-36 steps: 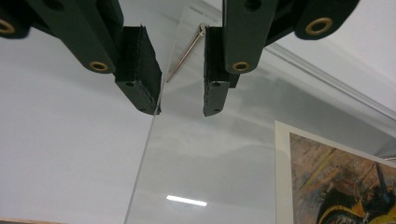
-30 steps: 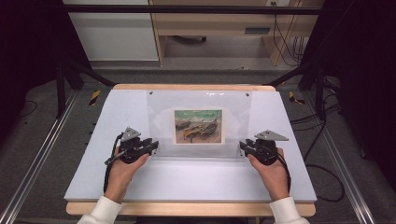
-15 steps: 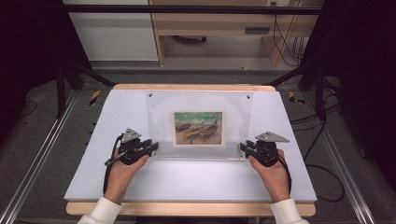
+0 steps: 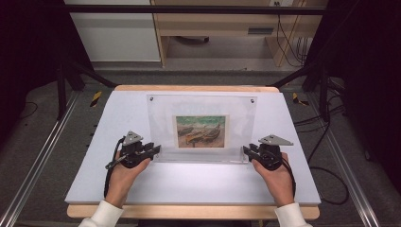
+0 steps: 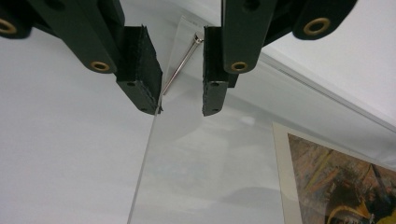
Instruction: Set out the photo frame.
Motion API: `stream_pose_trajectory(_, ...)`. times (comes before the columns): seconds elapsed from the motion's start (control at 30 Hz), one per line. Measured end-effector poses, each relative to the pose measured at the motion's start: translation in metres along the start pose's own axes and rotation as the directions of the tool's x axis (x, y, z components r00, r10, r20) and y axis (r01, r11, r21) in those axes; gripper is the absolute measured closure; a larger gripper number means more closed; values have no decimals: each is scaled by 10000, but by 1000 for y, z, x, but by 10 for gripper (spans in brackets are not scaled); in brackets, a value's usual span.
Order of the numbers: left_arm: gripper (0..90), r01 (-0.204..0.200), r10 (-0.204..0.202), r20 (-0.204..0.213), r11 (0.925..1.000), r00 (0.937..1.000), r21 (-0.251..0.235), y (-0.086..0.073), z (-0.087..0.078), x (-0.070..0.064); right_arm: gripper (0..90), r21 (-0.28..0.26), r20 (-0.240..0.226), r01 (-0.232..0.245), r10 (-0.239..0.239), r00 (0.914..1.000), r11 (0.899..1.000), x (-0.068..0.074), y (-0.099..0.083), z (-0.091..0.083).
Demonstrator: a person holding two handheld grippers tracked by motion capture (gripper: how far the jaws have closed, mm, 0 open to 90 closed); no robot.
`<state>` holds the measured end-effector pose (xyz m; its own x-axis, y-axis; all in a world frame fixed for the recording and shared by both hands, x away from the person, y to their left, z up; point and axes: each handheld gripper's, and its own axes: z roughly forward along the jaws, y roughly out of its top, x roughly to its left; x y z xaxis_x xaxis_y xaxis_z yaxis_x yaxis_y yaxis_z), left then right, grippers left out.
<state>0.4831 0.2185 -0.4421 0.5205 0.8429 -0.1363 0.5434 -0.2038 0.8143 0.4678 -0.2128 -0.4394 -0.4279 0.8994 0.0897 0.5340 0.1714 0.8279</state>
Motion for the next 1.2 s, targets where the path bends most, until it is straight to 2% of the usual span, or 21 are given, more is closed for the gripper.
stream_pose_trajectory(1.2,646,-111,111,-57,9999,9999,-12,-5,-2,-4,682,73,51,25,-26,10000,10000,3,-4,-3)
